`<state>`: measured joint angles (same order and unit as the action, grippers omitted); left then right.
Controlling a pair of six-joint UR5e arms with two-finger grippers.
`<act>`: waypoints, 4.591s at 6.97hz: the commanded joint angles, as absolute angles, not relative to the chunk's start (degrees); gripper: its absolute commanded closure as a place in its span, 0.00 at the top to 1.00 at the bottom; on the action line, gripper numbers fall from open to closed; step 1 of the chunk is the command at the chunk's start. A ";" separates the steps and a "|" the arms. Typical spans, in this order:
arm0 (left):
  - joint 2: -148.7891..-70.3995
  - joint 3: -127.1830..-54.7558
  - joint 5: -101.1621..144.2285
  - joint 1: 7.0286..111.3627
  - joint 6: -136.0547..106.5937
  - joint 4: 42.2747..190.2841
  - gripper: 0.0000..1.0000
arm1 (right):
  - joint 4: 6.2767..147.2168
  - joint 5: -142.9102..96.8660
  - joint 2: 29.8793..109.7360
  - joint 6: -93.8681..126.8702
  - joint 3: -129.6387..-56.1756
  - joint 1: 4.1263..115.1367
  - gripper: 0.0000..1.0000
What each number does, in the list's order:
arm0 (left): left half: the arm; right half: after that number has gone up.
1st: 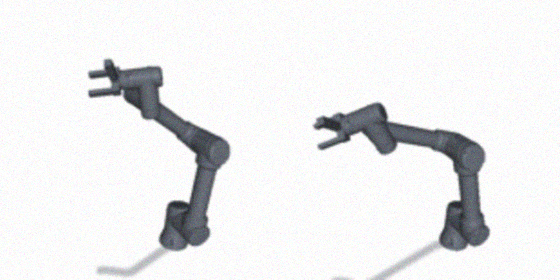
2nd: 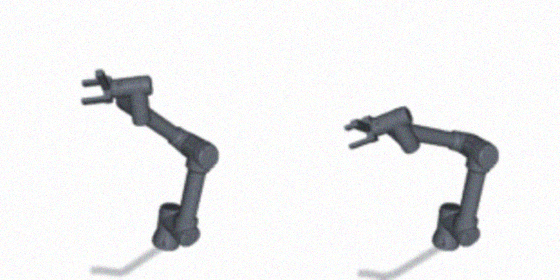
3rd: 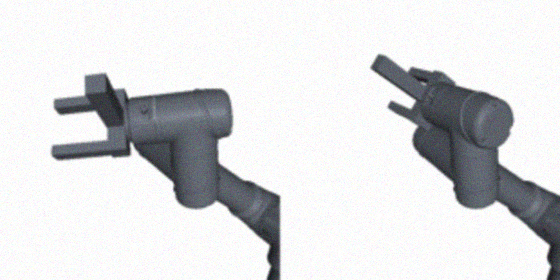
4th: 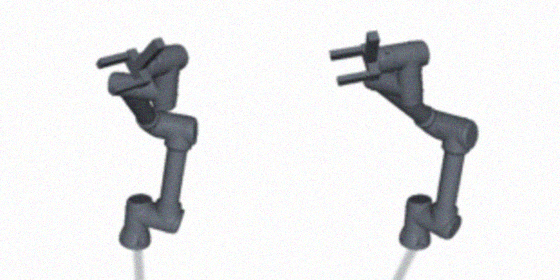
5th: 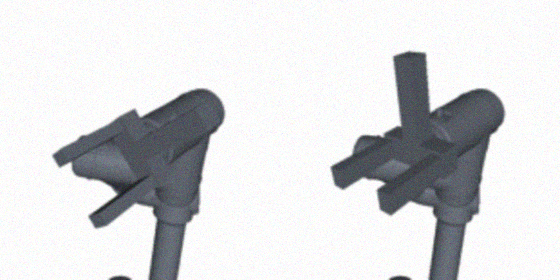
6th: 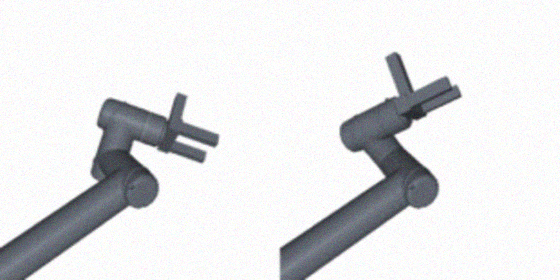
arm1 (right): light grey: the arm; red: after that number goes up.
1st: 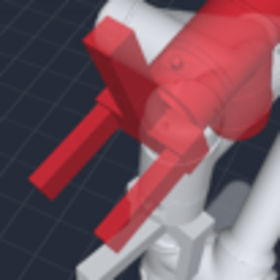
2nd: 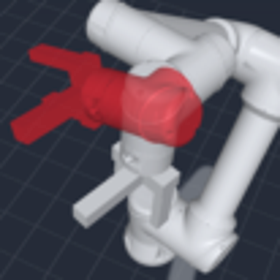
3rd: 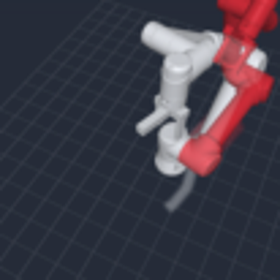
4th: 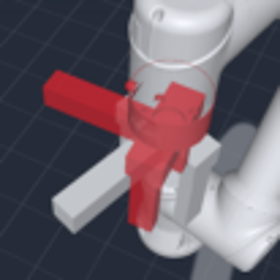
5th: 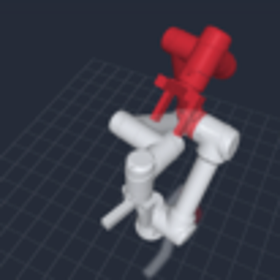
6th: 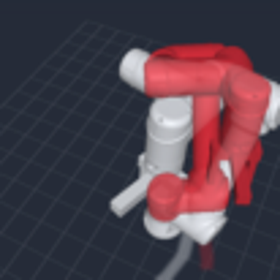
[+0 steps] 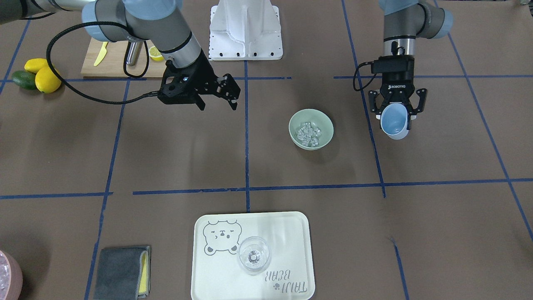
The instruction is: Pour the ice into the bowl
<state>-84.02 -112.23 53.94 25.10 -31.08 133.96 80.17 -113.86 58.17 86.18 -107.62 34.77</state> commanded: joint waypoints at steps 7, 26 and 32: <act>-75.41 -96.44 58.71 29.36 -45.75 169.96 0.00 | 80.95 -116.63 61.87 85.34 -109.07 38.23 1.00; -77.17 -87.09 41.55 17.75 -65.22 170.59 1.00 | 80.95 -115.60 61.01 85.60 -108.90 35.98 1.00; -70.84 -96.15 45.53 18.81 -60.21 170.51 1.00 | 80.51 -105.91 49.83 86.75 -97.47 27.60 1.00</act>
